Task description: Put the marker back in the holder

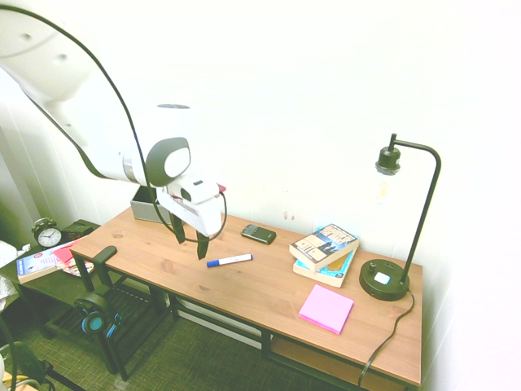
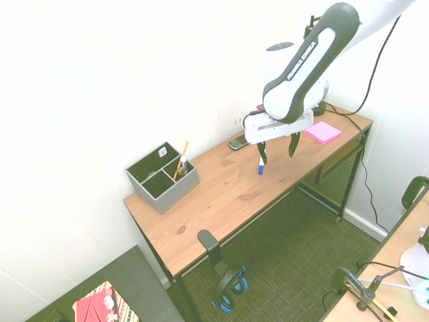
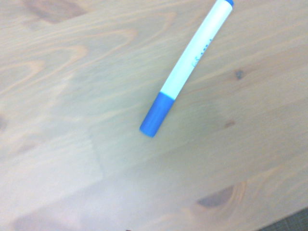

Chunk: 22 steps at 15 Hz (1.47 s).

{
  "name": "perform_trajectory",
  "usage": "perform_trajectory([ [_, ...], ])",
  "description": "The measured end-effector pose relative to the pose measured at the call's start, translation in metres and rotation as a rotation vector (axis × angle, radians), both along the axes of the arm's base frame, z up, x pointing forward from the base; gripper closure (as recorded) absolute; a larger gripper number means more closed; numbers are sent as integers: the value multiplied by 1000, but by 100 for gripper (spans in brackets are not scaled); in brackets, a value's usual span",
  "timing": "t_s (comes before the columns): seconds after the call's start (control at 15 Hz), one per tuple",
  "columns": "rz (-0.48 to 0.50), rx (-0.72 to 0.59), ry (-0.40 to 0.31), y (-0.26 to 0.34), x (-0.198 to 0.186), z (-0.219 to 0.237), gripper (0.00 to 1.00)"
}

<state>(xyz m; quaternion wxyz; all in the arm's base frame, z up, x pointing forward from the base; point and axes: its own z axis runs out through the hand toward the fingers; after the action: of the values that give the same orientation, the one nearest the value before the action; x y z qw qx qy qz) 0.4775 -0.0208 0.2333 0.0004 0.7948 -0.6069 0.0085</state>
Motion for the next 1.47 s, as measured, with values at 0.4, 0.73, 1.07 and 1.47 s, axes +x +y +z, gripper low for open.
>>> perform_trajectory([
  [0.4,-122,52,-46,-26,51,-65,100],
  [0.73,-118,64,-51,-29,65,-74,100],
  [1.07,-109,52,-51,-28,73,-75,100],
  [1.47,-92,34,-47,-24,72,-76,100],
])
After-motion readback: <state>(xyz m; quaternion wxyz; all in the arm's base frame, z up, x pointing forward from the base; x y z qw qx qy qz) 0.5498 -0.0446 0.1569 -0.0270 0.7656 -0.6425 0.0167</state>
